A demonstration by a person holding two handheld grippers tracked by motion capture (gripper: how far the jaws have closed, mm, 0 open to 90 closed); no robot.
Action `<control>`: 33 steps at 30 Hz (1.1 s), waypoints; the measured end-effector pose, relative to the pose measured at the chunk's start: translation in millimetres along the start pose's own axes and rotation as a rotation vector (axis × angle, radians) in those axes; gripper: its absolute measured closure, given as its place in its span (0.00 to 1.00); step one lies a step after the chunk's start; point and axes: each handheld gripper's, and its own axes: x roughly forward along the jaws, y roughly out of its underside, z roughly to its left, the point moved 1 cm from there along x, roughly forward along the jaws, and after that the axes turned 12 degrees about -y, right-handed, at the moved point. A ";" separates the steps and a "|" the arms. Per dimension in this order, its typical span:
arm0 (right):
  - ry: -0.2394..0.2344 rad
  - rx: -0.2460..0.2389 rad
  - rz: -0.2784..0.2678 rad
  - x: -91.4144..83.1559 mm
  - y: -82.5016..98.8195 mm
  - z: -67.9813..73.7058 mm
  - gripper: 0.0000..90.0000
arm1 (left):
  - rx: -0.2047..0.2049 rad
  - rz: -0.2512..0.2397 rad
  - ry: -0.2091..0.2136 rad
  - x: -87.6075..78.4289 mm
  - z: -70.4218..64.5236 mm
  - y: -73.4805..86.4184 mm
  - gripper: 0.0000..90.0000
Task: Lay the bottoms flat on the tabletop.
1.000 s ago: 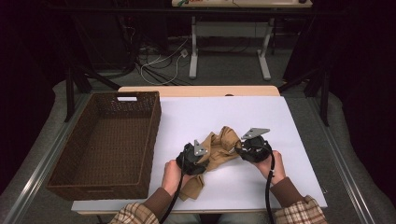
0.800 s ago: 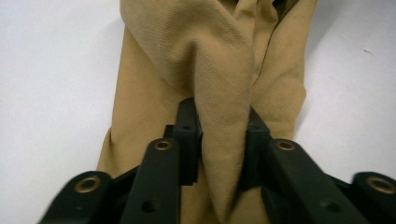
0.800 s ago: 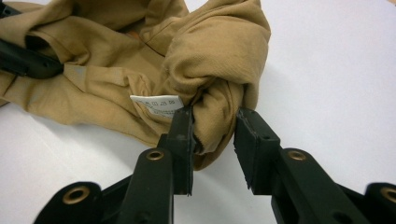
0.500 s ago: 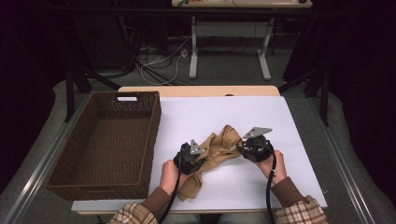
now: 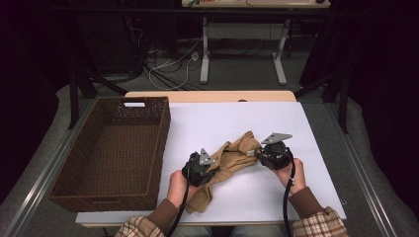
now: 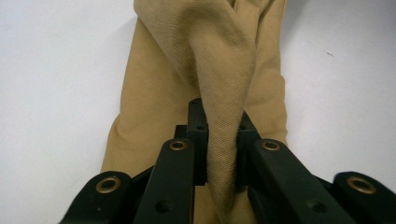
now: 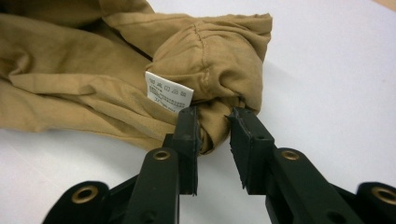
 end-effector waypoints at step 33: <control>-0.171 -0.161 0.011 26.3 -15.0 57.2 0.33 | -0.063 -0.135 -0.101 -22.3 9.8 -8.9 0.55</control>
